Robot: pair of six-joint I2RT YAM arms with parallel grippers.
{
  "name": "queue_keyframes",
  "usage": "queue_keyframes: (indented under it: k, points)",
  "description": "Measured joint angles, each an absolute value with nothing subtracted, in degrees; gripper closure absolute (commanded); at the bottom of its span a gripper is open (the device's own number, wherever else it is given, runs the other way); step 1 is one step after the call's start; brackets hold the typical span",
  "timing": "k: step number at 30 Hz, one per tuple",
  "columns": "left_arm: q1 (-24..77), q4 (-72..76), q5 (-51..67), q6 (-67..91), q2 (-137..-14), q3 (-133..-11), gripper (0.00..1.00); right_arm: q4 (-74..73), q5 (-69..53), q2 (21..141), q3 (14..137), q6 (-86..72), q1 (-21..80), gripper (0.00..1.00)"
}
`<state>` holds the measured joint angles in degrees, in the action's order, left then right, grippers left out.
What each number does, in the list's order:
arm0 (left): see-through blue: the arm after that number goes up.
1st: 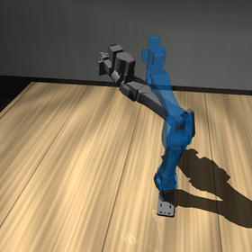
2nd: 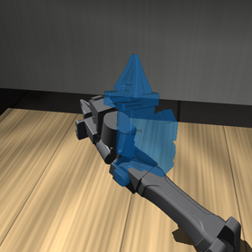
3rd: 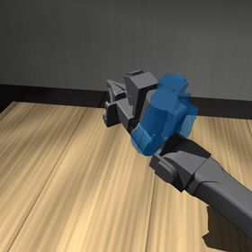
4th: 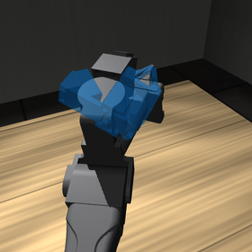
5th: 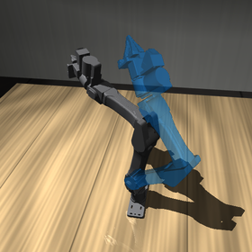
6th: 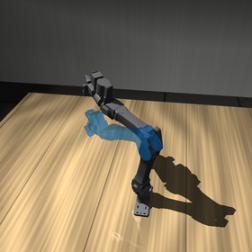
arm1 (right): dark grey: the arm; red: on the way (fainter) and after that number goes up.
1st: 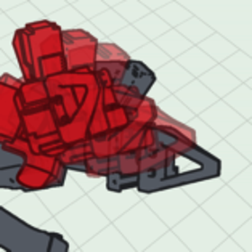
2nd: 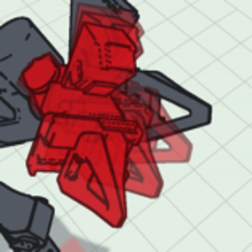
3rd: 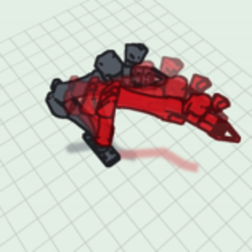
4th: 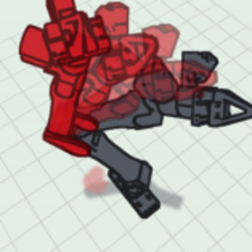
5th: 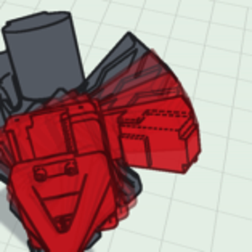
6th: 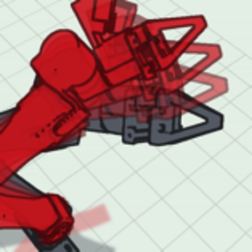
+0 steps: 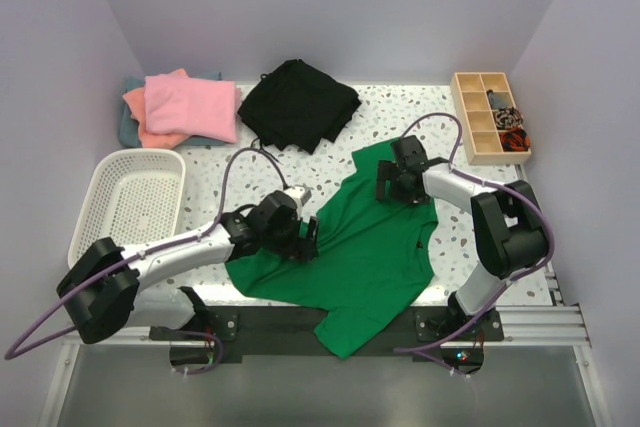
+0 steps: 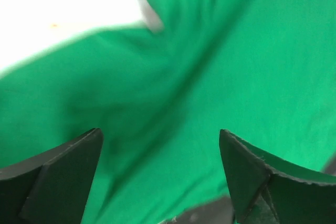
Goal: Fold and stack the t-shirts
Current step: Flatten out the tshirt
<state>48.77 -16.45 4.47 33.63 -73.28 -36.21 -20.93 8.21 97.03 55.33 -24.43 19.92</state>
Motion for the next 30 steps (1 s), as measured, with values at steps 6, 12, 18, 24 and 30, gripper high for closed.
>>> queue_keyframes:
  k: [6,12,18,24,30]
  points:
    - [43.2,-17.7,-7.6,34.5,-72.4,-41.6,0.0,-20.8,8.1,97.0,55.3,-23.9,19.9,0.05]
    - [35.6,-18.5,-12.6,33.8,-75.9,-41.8,0.0,-20.5,8.0,97.1,55.3,-23.1,19.9,0.05]
    - [35.4,-19.4,-12.4,32.4,-79.3,-41.8,0.0,-20.1,8.0,97.1,55.3,-22.7,19.9,0.05]
    - [35.4,-19.9,-8.5,30.2,-79.4,-41.8,0.28,-19.9,8.0,97.3,55.3,-22.0,19.9,0.05]
    - [35.4,-20.1,0.2,27.8,-80.0,-40.6,0.75,-19.6,8.0,97.4,55.3,-21.8,19.9,0.06]
